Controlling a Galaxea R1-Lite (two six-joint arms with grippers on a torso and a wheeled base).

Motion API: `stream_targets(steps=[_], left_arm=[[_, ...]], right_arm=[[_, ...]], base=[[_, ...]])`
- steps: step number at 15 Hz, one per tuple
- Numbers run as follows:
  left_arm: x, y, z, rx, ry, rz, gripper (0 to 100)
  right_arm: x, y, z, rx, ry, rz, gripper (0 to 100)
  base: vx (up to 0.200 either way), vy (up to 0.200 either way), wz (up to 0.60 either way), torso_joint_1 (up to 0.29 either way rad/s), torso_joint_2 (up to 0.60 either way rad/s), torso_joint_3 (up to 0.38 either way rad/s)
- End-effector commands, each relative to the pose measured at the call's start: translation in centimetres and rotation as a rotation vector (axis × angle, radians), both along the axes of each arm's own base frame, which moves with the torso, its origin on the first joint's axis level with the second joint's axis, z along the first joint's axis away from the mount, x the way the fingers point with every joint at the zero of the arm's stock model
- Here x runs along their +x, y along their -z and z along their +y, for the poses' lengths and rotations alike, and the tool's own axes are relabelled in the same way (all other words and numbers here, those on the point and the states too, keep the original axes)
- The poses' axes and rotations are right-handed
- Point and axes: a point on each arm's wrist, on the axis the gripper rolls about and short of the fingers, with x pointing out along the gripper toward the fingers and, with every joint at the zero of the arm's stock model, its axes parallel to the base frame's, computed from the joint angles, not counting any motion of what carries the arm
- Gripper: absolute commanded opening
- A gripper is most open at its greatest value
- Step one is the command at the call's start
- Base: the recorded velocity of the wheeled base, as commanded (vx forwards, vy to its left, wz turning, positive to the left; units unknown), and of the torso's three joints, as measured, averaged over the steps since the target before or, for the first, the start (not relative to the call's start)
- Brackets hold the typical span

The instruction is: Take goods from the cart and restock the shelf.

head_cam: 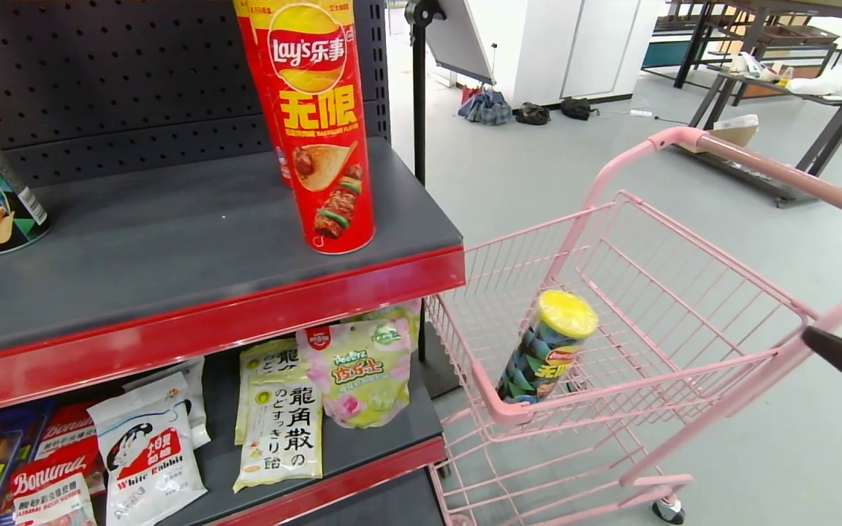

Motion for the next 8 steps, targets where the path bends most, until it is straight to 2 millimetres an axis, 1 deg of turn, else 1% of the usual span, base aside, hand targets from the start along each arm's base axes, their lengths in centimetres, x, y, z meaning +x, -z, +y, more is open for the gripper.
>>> stream_targets(steps=[1, 2, 3, 4, 7, 8], left_arm=[[0.0, 0.0, 0.0, 0.0, -0.002, 0.001, 100], [0.0, 0.0, 0.0, 0.0, 0.0, 0.001, 100], [0.0, 0.0, 0.0, 0.0, 0.0, 0.001, 100], [0.0, 0.0, 0.0, 0.0, 0.0, 0.001, 100], [0.0, 0.0, 0.0, 0.0, 0.0, 0.001, 100], [0.0, 0.0, 0.0, 0.0, 0.0, 0.001, 100]], right_arm=[[7.8, 5.4, 3.6, -0.02, -0.139, 0.25, 100], [8.7, 6.0, 4.0, -0.016, -0.147, 0.267, 100], [8.7, 6.0, 4.0, -0.016, -0.147, 0.267, 100], [10.1, 7.1, 5.1, -0.012, -0.175, 0.277, 100], [10.5, 8.0, 6.4, -0.027, -0.225, 0.306, 100], [10.5, 8.0, 6.5, -0.028, -0.229, 0.308, 100]], base=[[0.0, 0.0, 0.0, 0.0, 0.0, 0.0], [0.0, 0.0, 0.0, 0.0, 0.0, 0.0], [0.0, 0.0, 0.0, 0.0, 0.0, 0.0], [0.0, 0.0, 0.0, 0.0, 0.0, 0.0], [0.0, 0.0, 0.0, 0.0, 0.0, 0.0], [0.0, 0.0, 0.0, 0.0, 0.0, 0.0]])
